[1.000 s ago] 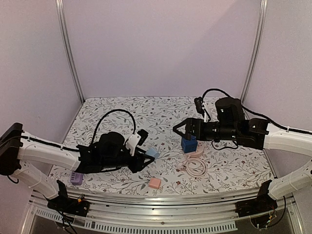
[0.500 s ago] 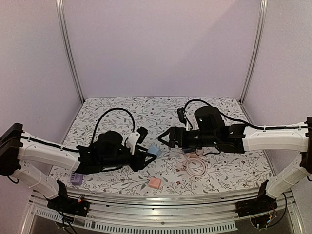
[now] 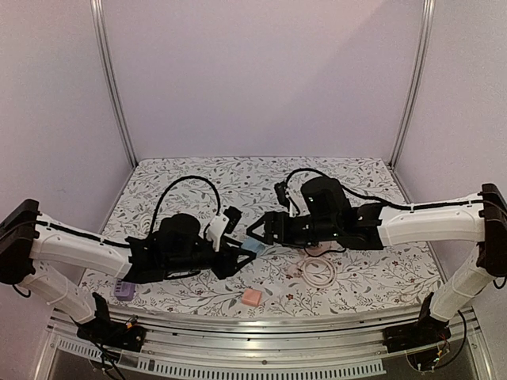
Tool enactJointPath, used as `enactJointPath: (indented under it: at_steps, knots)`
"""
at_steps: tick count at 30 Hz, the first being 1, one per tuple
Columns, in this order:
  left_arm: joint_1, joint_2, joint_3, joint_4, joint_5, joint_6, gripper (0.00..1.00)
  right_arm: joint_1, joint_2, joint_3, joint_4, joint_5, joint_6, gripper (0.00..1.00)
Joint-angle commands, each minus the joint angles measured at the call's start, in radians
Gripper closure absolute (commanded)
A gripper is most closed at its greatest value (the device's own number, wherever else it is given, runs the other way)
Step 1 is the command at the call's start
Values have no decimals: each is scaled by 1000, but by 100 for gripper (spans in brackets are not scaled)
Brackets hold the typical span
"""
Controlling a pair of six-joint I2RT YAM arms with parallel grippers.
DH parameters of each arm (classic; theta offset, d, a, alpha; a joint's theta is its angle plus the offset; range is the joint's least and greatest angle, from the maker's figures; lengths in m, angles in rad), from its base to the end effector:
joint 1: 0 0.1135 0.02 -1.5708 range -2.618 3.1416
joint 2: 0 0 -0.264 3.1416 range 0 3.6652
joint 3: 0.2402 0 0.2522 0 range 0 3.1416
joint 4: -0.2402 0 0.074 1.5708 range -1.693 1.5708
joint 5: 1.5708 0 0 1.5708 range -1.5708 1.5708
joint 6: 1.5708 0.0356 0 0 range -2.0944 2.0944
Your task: Insert the plug
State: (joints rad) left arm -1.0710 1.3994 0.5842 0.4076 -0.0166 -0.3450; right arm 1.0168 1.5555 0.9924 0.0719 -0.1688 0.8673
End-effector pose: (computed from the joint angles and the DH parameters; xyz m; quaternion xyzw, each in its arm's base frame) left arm 0.1382 -0.2518 0.1930 0.2924 0.7827 -0.3520 0.4218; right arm 0.1797 0.3019 0.2460 -0.1070 0.8491 0.4567 0.2427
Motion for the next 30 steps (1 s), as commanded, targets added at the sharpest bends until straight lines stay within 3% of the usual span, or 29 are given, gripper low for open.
enactJointPath:
  at_steps: [1, 11, 20, 30]
  knots:
    - [-23, 14, 9, 44, -33, -8, 87, 11, 34, 19, 9, -13, 26, 25]
    - [-53, 41, 14, 94, -128, -22, 88, 14, 58, -12, 71, -50, 74, 43]
    - [-83, 30, -1, 137, -218, -27, 89, 15, 64, -34, 89, -35, 94, 46]
    - [-97, 54, 6, 159, -258, -32, 86, 15, 72, -38, 121, -55, 96, 83]
